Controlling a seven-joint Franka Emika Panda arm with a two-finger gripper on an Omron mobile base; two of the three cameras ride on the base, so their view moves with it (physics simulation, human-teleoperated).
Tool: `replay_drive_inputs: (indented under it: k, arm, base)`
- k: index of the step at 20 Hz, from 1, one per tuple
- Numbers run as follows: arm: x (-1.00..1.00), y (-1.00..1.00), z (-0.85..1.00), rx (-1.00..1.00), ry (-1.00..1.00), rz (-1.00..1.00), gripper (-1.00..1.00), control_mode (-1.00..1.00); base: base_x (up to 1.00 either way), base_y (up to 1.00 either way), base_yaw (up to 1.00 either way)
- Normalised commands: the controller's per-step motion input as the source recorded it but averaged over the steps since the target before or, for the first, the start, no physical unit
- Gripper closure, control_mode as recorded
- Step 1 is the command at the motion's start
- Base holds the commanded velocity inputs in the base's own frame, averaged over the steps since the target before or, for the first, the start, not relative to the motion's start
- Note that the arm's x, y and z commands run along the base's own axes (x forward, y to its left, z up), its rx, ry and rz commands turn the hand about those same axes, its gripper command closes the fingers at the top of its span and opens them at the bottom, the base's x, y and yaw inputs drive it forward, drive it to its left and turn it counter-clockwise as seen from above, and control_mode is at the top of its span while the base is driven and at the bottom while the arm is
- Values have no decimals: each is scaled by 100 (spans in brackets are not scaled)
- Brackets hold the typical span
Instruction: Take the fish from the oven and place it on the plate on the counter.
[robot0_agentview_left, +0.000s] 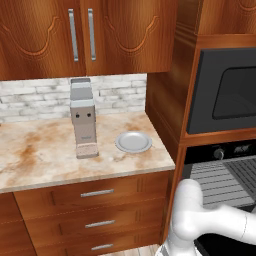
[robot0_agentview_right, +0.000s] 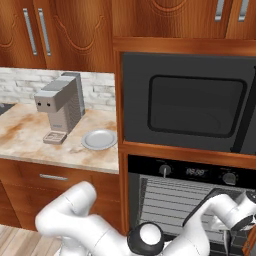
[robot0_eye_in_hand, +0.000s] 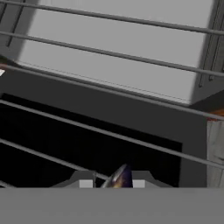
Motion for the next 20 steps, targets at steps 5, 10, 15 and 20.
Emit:
replay_drive_inputs:
  k: [5, 10, 15, 20]
  arm:
    - [0, 21, 77, 4, -12, 0, 100, -100]
    - [0, 48, 94, 1, -18, 0, 100, -100]
    - [0, 66, 94, 0, -23, -2, 100, -100]
    - [0, 80, 95, 0, -31, -4, 100, -100]
  base:
    - [0, 0, 0]
    - [0, 0, 0]
    - [0, 0, 0]
    - [0, 0, 0]
